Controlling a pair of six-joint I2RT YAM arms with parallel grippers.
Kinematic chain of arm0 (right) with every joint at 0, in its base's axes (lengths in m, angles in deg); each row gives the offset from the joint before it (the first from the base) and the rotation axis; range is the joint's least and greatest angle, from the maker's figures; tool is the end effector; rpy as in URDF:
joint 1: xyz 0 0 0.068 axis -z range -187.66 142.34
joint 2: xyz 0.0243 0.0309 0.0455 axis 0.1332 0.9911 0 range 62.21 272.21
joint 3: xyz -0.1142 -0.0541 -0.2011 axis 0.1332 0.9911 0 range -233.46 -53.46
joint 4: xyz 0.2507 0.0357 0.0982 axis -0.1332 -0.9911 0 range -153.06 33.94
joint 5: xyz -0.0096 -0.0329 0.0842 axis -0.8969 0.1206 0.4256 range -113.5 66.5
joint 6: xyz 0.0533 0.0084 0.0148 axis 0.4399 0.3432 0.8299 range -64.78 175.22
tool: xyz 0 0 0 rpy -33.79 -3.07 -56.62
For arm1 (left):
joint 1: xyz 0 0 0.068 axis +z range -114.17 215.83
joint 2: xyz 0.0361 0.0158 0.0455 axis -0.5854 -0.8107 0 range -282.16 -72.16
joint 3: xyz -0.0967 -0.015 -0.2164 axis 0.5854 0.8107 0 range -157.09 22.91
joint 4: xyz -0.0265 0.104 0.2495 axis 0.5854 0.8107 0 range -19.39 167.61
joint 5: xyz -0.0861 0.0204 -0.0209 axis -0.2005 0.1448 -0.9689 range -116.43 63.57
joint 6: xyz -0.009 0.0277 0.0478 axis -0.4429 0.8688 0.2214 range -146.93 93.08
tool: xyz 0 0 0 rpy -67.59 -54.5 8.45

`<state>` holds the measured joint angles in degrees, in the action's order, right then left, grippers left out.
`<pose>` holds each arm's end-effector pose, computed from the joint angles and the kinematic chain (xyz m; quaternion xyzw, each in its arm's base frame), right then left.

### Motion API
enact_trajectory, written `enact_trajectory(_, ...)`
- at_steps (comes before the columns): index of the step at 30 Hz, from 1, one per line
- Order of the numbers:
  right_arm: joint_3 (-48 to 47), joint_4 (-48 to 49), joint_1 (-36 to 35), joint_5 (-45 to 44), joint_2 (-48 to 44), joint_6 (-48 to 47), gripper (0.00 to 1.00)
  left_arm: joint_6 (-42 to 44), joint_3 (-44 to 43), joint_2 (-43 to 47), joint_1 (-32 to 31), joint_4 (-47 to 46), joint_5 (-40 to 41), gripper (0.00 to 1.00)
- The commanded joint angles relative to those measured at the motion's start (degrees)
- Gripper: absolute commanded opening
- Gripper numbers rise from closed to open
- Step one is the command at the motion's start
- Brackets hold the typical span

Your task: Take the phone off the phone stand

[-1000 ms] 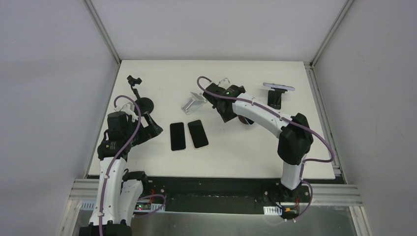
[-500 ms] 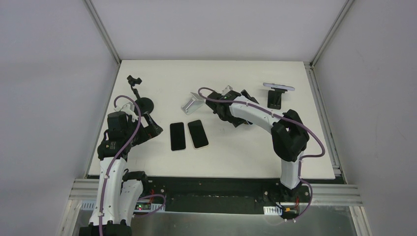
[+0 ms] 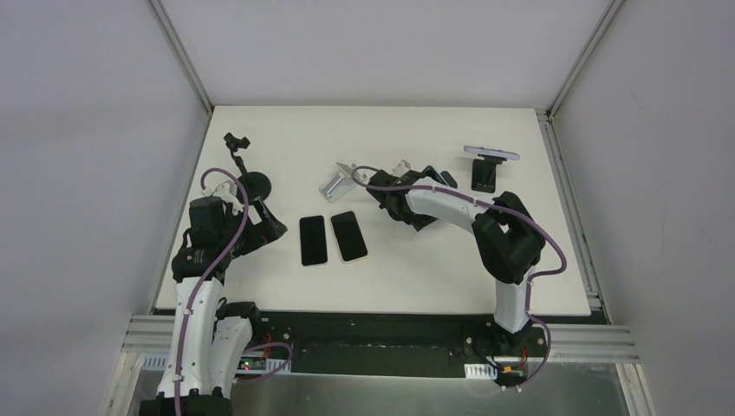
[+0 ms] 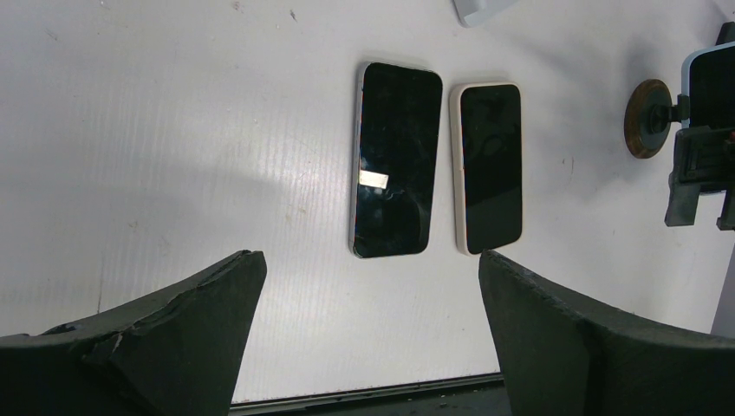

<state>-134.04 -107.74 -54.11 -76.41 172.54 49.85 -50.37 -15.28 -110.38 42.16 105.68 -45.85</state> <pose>0.2740 0.2435 0.1556 -0.3602 0.8176 -0.3925 0.2186 0.1879 0.0080 0.2504 -0.1496 0.8653 -0.2156 0.4271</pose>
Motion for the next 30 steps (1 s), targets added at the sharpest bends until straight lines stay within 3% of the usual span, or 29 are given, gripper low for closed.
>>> enact_trajectory(1,0.65,2.84,1.17,-0.49,-0.34,-2.38,0.99,-0.38,-1.27,0.60,-0.35,0.09,-0.22,1.00)
enact_trajectory(14,1.03,6.44,2.91,0.60,1.37,-6.77,0.99,-0.38,-1.27,0.51,-0.35,0.09,-0.10,1.00)
enact_trajectory(30,2.34,5.22,2.98,0.55,0.51,-5.04,0.99,-0.38,-1.27,0.45,-0.35,0.09,-0.33,1.00)
